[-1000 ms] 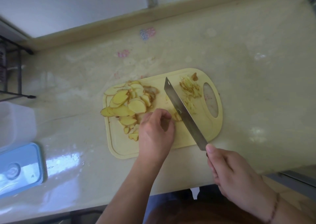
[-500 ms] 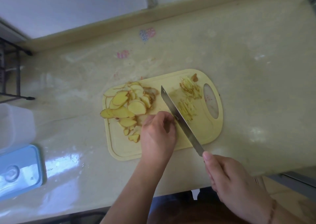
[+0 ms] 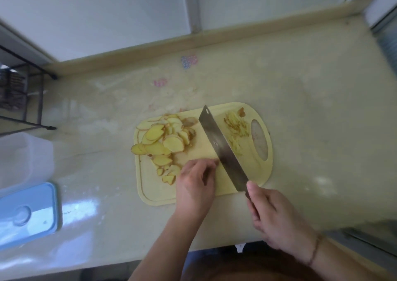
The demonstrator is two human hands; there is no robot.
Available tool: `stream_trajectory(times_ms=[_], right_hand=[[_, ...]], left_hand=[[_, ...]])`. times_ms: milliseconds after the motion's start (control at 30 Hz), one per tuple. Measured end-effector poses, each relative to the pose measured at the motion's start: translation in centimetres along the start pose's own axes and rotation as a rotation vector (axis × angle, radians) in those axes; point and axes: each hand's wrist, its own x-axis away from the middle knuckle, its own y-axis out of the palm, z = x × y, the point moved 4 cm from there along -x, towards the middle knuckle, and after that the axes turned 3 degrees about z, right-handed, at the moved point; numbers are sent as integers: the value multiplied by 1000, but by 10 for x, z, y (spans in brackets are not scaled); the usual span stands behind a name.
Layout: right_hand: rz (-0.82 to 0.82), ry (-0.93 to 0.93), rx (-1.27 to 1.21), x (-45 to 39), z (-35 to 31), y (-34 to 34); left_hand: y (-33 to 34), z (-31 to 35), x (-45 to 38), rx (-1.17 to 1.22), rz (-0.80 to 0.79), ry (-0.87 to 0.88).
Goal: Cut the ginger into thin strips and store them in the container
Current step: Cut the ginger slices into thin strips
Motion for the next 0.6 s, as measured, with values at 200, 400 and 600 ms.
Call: stream_trajectory(times_ms=[200,400,600], right_hand=[[-115,46,-2,25,24,-35],[-186,2,241,14,26,-66],[-312,47,364,-7,23,-91]], left_hand=[[-20,-5,-7,-55,73,7],[-30,-7,-9,-152,23,-43],[-25,-2,-7,-219,15,-79]])
